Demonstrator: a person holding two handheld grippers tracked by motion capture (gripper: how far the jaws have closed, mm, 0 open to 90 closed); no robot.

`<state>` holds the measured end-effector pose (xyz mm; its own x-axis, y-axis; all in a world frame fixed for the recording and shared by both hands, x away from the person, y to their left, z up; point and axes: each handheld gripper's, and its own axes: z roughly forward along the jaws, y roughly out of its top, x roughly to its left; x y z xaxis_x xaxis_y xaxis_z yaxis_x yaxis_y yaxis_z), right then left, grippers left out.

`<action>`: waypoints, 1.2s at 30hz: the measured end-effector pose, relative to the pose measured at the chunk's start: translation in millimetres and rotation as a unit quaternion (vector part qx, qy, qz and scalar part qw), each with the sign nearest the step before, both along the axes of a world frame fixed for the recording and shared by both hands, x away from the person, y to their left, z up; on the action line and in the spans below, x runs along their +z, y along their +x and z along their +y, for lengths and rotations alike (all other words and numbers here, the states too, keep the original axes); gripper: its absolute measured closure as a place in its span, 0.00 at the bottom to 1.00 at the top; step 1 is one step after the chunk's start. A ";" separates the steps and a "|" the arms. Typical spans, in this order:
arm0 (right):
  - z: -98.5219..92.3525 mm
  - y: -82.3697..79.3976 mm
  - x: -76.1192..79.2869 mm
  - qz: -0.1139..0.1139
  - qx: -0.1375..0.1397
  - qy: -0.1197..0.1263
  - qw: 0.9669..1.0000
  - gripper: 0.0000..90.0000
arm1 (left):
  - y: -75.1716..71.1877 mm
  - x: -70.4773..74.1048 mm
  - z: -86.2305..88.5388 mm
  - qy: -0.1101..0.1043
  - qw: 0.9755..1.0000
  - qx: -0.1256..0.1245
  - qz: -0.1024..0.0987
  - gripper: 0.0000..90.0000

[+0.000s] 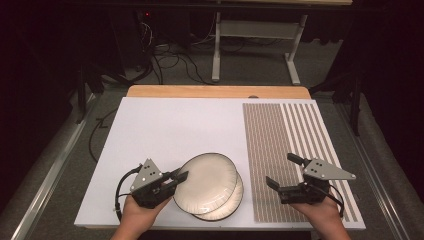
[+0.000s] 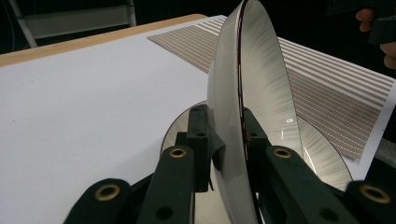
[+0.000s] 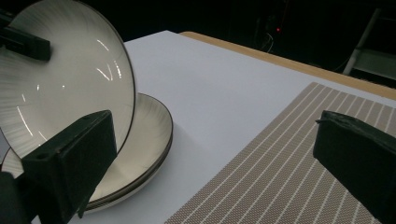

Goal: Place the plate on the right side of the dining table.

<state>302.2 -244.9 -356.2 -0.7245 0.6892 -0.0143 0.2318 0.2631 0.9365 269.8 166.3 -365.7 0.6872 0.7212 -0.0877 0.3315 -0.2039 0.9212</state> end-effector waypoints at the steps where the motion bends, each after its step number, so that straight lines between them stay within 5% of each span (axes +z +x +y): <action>1: 3.1 -0.5 -0.5 0.002 0.003 -0.001 1.000 0.01 | 0.1 -0.1 0.1 -0.001 1.000 0.000 0.000 0.89; 17: 50.2 -3.3 -16.0 0.024 0.051 -0.021 0.998 0.13 | 0.7 -0.1 0.8 0.001 1.000 -0.001 0.001 0.88; 28: 85.2 1.8 -40.2 0.070 0.079 -0.032 0.994 0.20 | 1.9 -1.1 0.4 0.008 1.000 0.001 0.002 0.88; 36: 101.3 2.2 -50.1 0.083 0.090 -0.041 0.992 0.23 | 1.9 -1.2 0.4 0.008 1.000 0.000 0.001 0.88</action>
